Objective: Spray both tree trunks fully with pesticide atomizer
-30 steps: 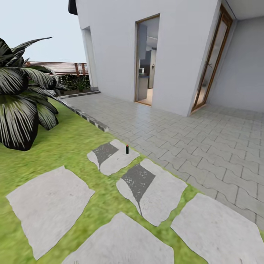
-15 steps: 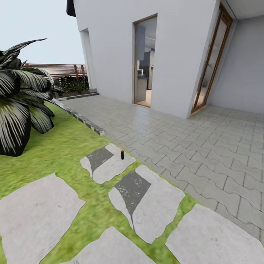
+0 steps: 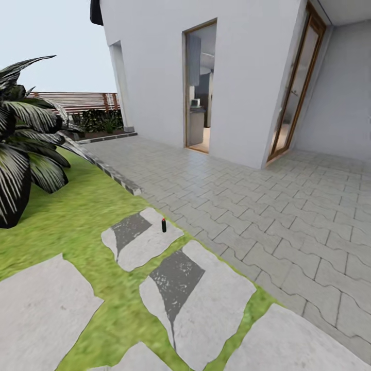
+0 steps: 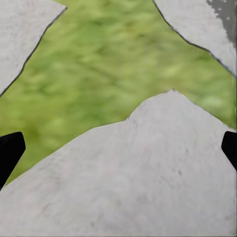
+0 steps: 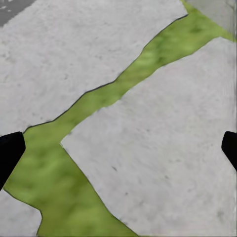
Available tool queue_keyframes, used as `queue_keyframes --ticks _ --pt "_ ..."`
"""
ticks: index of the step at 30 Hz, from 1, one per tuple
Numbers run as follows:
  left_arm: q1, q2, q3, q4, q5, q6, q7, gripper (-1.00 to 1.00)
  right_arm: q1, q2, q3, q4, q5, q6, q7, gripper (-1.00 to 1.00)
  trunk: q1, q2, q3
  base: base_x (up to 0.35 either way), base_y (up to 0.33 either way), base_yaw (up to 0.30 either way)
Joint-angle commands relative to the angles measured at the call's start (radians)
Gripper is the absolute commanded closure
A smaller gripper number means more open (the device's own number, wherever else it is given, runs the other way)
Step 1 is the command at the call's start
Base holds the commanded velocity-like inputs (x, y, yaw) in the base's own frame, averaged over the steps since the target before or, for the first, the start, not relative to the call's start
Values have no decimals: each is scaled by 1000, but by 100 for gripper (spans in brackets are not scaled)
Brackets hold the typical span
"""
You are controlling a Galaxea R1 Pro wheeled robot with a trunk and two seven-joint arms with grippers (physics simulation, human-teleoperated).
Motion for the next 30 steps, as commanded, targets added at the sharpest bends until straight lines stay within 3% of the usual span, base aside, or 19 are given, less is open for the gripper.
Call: queue_keyframes --ticks 1,30 --pt "0 0 1 1 2 -3 0 -100 -1 0 0 1 1 -3 -1 -100 0 0 -1 289 -206 0" --pt "0 0 2 1 2 -3 0 -100 -1 0 0 1 1 -3 0 -100 0 0 -1 290 -206 0"
